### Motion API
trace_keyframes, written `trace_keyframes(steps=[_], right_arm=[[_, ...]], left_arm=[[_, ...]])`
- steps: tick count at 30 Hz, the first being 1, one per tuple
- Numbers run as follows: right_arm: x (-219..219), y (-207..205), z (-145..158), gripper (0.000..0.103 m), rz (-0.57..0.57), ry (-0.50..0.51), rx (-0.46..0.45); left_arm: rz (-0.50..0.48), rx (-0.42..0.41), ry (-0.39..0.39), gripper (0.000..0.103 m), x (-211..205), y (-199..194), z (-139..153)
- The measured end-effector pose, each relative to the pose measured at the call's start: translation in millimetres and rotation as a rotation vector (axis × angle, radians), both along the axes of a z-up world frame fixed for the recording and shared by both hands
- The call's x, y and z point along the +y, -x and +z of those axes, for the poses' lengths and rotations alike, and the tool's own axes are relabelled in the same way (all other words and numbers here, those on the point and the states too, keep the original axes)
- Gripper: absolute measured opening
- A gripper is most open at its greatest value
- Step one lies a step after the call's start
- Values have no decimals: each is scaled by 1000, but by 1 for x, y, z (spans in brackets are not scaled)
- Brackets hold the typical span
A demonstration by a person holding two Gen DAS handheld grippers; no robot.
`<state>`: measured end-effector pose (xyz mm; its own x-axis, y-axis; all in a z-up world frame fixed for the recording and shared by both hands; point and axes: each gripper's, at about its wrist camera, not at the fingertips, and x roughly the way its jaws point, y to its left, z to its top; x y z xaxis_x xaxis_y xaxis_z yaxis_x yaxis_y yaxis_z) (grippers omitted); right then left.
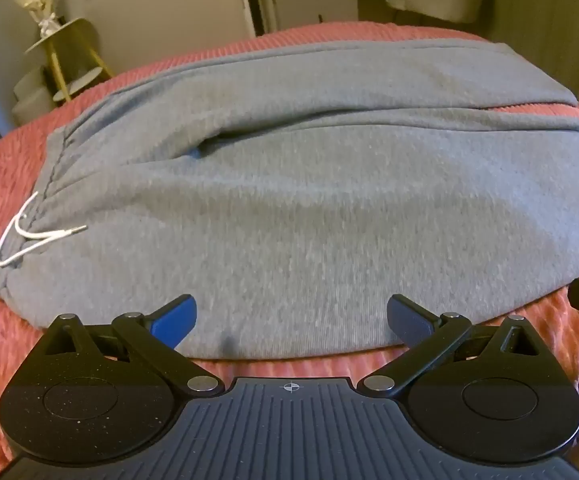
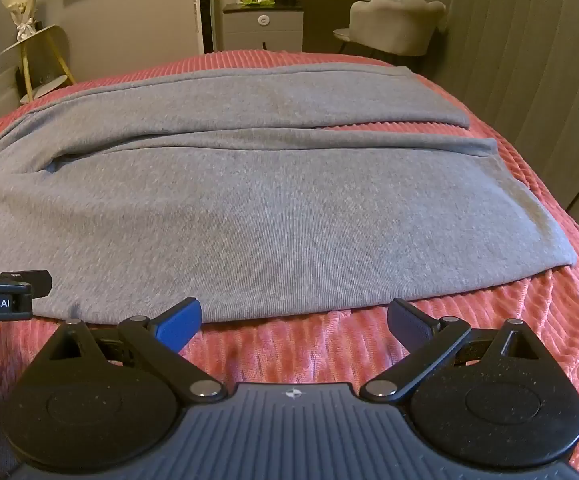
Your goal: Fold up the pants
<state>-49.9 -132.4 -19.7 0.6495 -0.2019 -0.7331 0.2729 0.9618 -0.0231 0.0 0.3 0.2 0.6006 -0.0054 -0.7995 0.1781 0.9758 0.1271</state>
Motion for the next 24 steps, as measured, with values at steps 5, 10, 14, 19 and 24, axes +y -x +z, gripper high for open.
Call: trace_keyframes(steps=[5, 10, 14, 19, 24], right_arm=[[1, 0, 0, 99, 1, -1, -3], [1, 3, 1, 99, 3, 1, -4], [0, 2, 1, 99, 2, 0, -4], [0, 1, 1, 99, 1, -2, -5], [0, 1, 1, 100, 0, -4, -7]], left_arm=[[-2, -12, -3, 103, 0, 2, -4], [-2, -12, -4, 103, 0, 8, -2], [-2, -8, -3, 103, -1, 3, -2], [-4, -3, -1, 103, -1, 1, -1], [-3, 0, 1, 103, -1, 0, -2]])
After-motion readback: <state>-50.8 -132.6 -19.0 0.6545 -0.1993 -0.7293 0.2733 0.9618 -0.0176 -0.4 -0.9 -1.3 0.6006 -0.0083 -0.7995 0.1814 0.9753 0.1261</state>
